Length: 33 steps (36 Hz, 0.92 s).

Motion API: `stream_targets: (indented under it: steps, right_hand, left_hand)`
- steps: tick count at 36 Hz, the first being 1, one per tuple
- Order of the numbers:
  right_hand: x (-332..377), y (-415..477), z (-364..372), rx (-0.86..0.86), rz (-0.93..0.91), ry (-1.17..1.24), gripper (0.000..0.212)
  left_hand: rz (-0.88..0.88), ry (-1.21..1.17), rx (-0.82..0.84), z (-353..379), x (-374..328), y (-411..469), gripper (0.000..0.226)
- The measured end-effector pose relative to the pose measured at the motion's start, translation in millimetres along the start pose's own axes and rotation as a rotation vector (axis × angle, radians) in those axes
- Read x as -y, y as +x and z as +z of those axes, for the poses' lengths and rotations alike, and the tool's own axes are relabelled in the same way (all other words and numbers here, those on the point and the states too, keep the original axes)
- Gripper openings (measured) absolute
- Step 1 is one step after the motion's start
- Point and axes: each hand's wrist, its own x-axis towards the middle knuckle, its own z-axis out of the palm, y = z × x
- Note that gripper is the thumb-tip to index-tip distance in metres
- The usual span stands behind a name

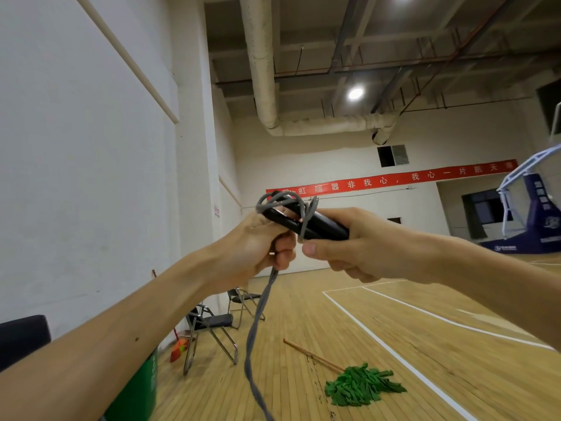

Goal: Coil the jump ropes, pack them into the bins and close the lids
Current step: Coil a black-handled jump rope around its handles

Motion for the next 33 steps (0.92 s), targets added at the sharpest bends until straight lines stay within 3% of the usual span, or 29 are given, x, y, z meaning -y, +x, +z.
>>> stream_targets:
  steps: [5, 9, 14, 21, 28, 33]
  right_hand:
    - [-5, 3, -6, -0.084, 0.039, 0.007, 0.003]
    - [-10, 4, -10, -0.163, 0.059, -0.035, 0.005]
    - [-19, 7, -25, -0.287, 0.124, -0.053, 0.008]
    - [-41, 14, -26, -0.297, 0.162, -0.197, 0.007]
    - [-54, 19, -26, -0.314, 0.178, -0.413, 0.003]
    - [-53, 19, -23, -0.279, 0.204, -0.535, 0.022]
  left_hand:
    - [-0.078, -0.285, 0.036, 13, 2, -2, 0.041]
    - [-0.157, -0.408, 0.035, 16, 4, -3, 0.027]
    - [-0.191, -0.193, 0.001, 23, 13, -7, 0.031]
    - [-0.133, 0.183, -0.064, 30, 20, -4, 0.033]
    - [-0.001, 0.658, -0.055, 23, 18, -8, 0.014]
    - [0.083, 0.919, -0.063, 20, 7, -11, 0.023]
